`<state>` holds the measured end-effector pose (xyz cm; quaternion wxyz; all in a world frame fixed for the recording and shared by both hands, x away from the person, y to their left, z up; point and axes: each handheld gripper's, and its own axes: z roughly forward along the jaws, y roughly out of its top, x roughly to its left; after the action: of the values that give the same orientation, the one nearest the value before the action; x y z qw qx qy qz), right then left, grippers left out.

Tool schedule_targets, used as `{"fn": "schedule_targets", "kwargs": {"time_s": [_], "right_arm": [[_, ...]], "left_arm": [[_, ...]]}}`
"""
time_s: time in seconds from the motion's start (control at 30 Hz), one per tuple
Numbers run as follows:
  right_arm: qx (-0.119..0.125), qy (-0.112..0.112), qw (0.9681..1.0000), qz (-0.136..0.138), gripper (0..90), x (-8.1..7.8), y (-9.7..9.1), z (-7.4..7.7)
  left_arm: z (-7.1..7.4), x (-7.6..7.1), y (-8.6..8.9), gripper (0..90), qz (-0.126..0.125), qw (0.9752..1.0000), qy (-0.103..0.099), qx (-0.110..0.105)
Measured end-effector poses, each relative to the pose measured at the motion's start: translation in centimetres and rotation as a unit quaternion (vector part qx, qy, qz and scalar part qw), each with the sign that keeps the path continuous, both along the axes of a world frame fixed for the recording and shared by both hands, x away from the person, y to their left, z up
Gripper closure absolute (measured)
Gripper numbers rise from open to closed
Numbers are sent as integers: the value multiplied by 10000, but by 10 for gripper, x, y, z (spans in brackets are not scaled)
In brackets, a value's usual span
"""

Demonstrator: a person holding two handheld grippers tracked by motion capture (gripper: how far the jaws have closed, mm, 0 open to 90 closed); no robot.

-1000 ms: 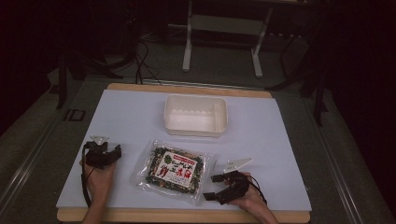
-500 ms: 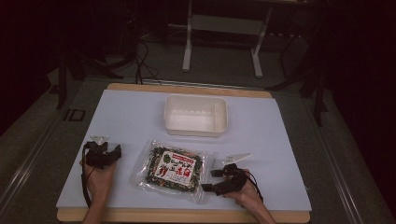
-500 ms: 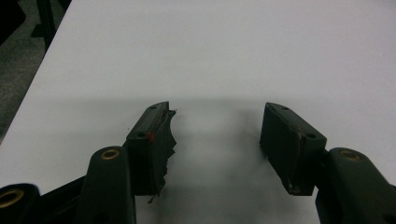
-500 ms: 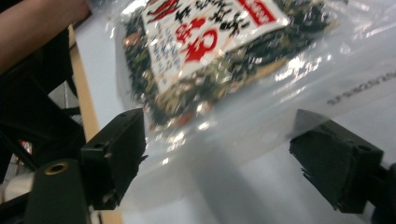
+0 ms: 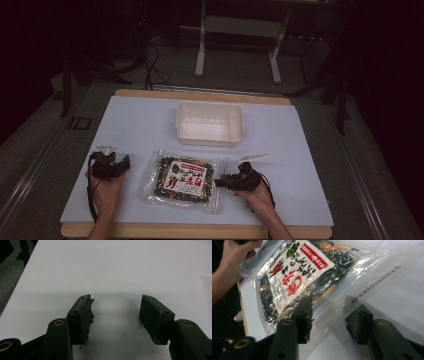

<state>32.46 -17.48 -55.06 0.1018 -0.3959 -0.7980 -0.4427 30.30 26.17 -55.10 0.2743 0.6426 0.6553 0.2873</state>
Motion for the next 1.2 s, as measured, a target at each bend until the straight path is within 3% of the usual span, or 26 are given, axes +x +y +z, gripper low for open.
{"fn": "schedule_targets", "kwargs": {"time_s": [0.27,0.43,0.7,0.93,1.2], "right_arm": [[-3,234,9994,-254,674,7,11,-1],[-139,308,9986,-396,783,10,17,0],[-230,394,9983,-360,853,16,22,6],[-115,209,9992,-327,888,17,21,22],[-205,-173,9994,-215,898,20,17,47]], "left_arm": [[0,0,0,430,0,10000,3,3],[0,0,0,430,0,10000,2,4],[0,0,0,429,-1,10000,7,-9],[0,0,0,429,-2,10000,4,-8],[0,0,0,429,-2,10000,5,-3]]}}
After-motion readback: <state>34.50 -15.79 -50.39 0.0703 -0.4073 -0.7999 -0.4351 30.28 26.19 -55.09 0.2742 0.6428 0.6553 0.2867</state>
